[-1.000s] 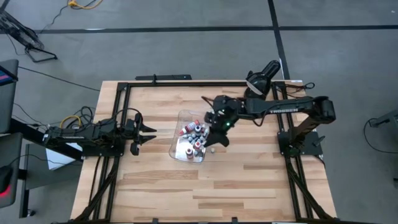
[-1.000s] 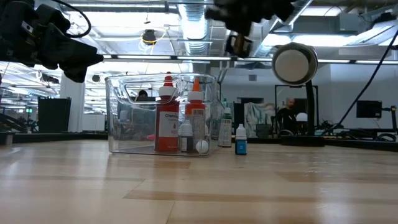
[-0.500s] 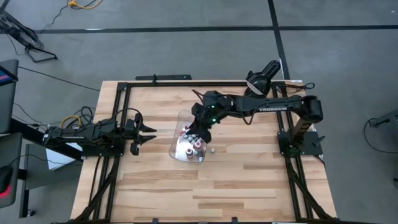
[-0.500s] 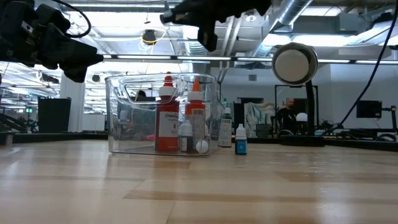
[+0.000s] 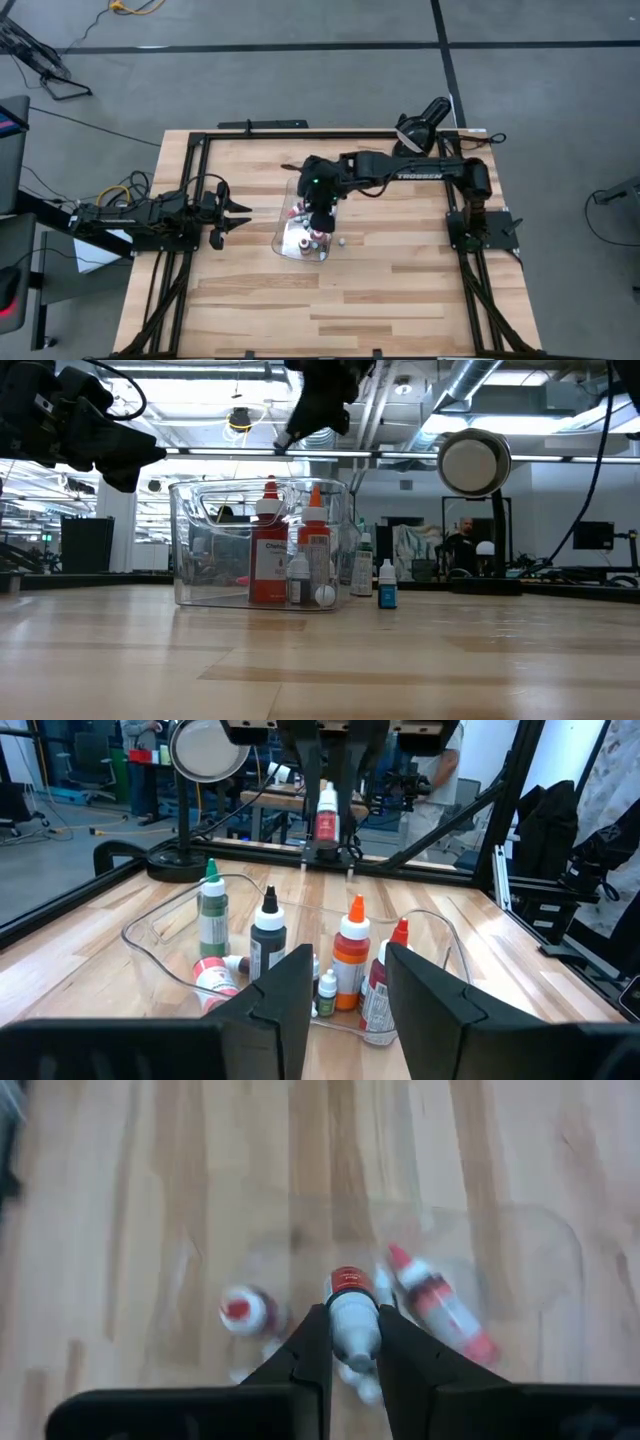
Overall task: Pick & Place food coloring
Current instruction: Put the small red food coloring bottle into the transparent bin
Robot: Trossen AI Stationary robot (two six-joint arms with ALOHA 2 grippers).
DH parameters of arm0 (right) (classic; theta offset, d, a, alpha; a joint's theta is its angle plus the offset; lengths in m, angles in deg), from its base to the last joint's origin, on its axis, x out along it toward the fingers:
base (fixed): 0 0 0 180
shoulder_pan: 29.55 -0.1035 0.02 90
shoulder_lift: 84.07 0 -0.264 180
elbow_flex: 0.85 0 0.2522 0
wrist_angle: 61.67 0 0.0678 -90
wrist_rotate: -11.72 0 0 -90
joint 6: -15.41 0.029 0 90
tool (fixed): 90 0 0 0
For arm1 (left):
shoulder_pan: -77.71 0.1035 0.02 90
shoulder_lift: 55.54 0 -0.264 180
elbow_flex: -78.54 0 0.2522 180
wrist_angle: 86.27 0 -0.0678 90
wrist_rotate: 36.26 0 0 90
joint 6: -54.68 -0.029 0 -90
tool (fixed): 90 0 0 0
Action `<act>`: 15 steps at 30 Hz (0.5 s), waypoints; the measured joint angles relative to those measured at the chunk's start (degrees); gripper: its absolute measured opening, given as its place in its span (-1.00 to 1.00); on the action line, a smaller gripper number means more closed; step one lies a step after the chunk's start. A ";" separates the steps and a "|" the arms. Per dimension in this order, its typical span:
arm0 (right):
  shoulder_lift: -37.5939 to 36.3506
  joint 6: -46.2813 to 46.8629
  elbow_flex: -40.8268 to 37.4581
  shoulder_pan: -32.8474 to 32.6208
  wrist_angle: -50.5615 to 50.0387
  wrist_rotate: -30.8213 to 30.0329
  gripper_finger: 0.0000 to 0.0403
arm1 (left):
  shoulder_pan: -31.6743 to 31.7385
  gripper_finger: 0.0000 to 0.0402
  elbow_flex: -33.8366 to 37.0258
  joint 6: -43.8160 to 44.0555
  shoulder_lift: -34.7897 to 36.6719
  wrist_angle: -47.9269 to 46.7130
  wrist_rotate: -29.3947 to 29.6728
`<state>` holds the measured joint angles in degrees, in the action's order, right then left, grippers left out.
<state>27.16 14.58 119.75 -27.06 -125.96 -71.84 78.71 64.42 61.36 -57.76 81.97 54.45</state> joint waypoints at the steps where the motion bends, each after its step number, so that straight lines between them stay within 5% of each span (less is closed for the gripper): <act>1: 0.71 -0.91 1.37 -0.21 -2.48 -0.65 -0.76 | 0.00 -0.41 0.00 0.00 0.00 -0.02 -0.02; 15: 6.55 -4.21 6.54 -0.59 -17.42 -5.09 -0.76 | 0.00 -0.41 -0.02 0.01 0.00 0.00 -0.04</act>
<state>33.71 10.37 126.29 -27.65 -143.38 -76.93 78.71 64.40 61.37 -57.76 81.96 54.40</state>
